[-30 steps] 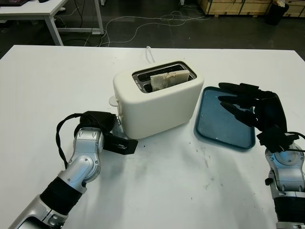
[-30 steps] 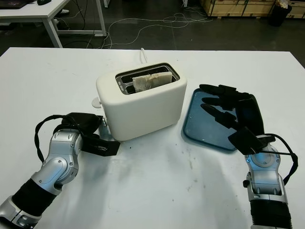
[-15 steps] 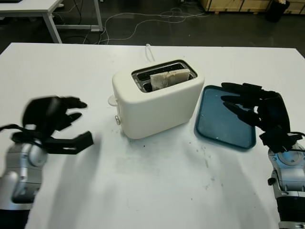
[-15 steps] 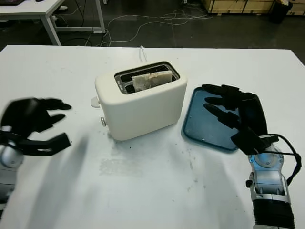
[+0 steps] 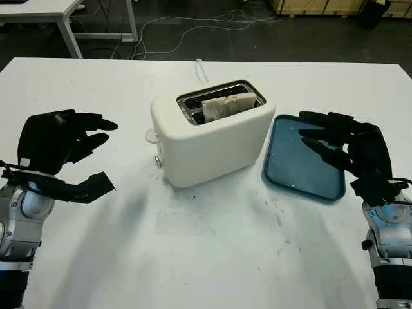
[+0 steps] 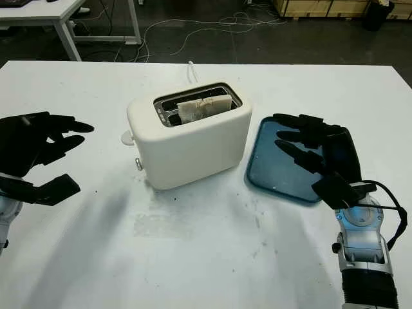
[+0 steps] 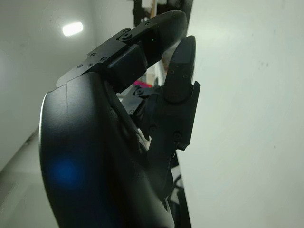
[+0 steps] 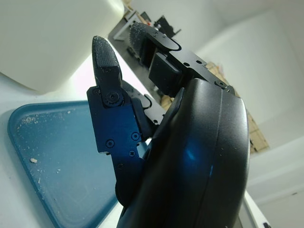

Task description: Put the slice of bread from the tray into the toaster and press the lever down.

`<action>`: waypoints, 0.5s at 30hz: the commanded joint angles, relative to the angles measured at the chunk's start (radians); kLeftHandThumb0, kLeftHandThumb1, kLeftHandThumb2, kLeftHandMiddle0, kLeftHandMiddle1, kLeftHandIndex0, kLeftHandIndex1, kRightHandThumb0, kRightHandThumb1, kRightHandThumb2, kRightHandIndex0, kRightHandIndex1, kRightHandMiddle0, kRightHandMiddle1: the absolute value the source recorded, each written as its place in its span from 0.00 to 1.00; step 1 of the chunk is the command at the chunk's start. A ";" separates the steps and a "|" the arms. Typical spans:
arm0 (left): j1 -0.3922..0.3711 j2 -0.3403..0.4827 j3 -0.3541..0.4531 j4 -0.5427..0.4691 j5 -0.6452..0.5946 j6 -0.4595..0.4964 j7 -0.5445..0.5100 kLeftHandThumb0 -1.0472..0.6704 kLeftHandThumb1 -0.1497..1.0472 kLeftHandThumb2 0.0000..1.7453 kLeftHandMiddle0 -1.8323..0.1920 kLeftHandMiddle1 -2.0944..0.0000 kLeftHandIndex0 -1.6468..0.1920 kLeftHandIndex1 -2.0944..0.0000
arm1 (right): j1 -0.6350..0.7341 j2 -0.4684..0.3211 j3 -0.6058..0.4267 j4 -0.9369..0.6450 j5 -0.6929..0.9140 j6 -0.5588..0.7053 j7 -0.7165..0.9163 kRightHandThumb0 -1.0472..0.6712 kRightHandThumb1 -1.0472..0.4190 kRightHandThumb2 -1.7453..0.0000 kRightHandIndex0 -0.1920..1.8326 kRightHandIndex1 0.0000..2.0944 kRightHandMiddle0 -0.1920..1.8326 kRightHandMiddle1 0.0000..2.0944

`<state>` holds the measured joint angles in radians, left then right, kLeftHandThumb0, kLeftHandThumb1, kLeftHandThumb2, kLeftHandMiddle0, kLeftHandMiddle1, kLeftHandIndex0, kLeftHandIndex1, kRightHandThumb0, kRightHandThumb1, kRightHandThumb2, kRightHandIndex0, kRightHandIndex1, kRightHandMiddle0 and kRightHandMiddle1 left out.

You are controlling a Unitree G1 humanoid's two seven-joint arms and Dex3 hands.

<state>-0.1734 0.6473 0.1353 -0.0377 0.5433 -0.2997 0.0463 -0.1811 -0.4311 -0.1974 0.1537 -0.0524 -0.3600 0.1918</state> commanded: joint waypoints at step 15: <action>-0.340 0.117 -0.195 0.225 -0.037 -0.321 -0.198 0.43 0.84 0.00 0.46 0.30 0.28 0.91 | 0.001 -0.006 -0.006 -0.010 0.011 -0.013 0.000 0.35 0.09 0.93 0.60 0.00 0.54 0.00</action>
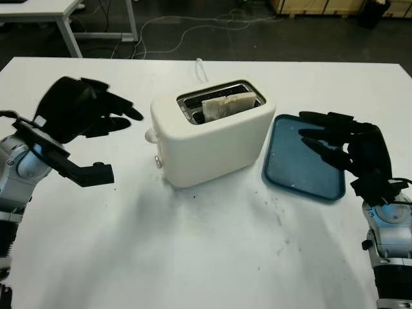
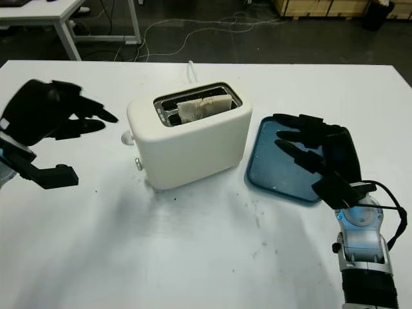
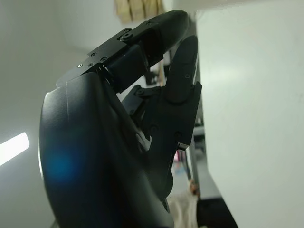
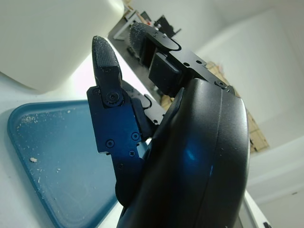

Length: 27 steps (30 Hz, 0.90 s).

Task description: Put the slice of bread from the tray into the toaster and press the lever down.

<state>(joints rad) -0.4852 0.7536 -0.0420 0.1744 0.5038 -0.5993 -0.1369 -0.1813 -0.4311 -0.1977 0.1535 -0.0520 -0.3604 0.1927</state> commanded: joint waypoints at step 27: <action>-0.048 -0.003 -0.085 0.086 0.085 -0.102 0.000 0.43 0.78 0.01 0.47 0.26 0.21 0.97 | 0.011 -0.001 -0.007 -0.022 0.005 0.004 -0.010 0.34 0.09 0.93 0.61 0.00 0.54 0.00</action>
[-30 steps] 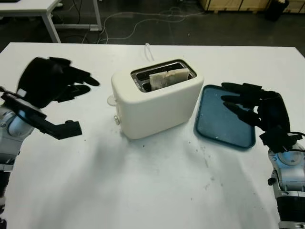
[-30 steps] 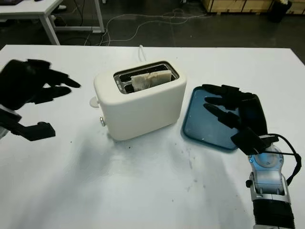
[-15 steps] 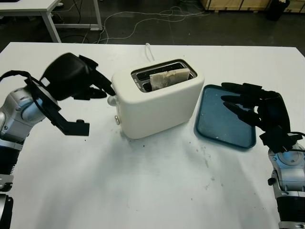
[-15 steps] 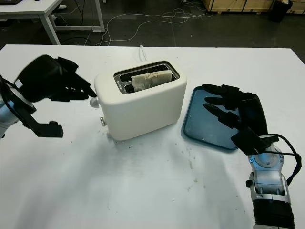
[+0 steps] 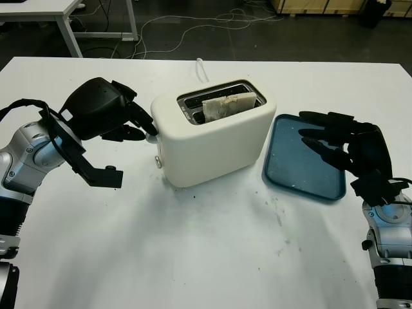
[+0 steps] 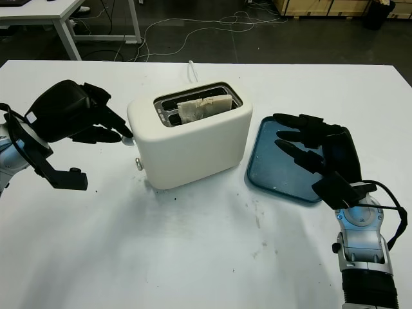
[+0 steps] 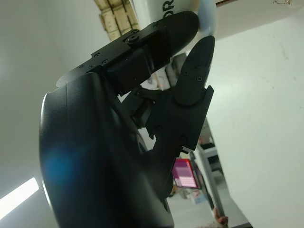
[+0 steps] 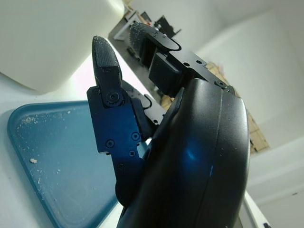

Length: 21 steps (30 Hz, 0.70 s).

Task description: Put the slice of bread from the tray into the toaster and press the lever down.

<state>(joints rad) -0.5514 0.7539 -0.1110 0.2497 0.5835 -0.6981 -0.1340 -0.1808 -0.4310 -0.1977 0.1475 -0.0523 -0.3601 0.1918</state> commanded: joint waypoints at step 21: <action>0.116 -0.160 -0.150 0.195 0.016 0.057 0.033 0.49 0.77 0.00 0.49 0.25 0.21 0.99 | 0.021 -0.001 -0.013 -0.014 0.005 0.004 -0.020 0.35 0.09 0.94 0.62 0.01 0.55 0.00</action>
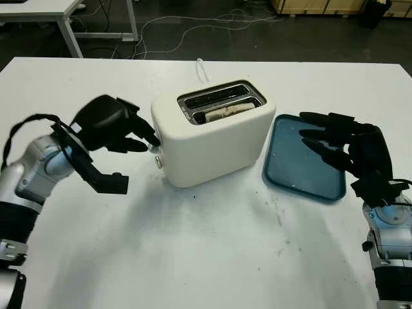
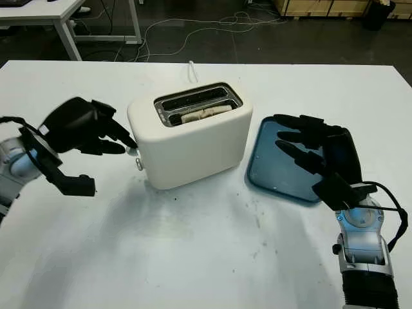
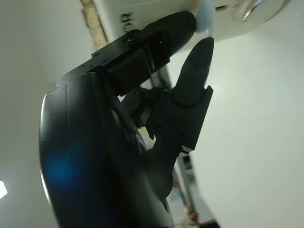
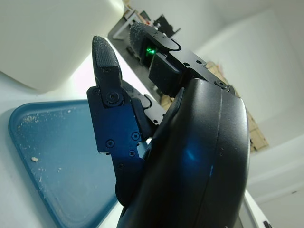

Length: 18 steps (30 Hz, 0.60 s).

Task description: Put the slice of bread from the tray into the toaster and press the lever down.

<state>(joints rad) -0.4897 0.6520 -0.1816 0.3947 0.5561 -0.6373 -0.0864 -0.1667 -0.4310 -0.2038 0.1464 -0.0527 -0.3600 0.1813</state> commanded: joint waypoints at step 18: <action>0.133 -0.217 -0.290 0.255 0.145 0.197 0.062 0.49 0.88 0.01 0.53 0.42 0.26 1.00 | 0.016 -0.003 -0.007 -0.027 -0.003 0.026 -0.011 0.33 0.09 0.93 0.61 0.00 0.55 0.00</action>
<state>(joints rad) -0.4706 0.5563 -0.2468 0.5682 0.5521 -0.5507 0.1438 -0.1573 -0.4310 -0.2061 0.1383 -0.0537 -0.3572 0.1810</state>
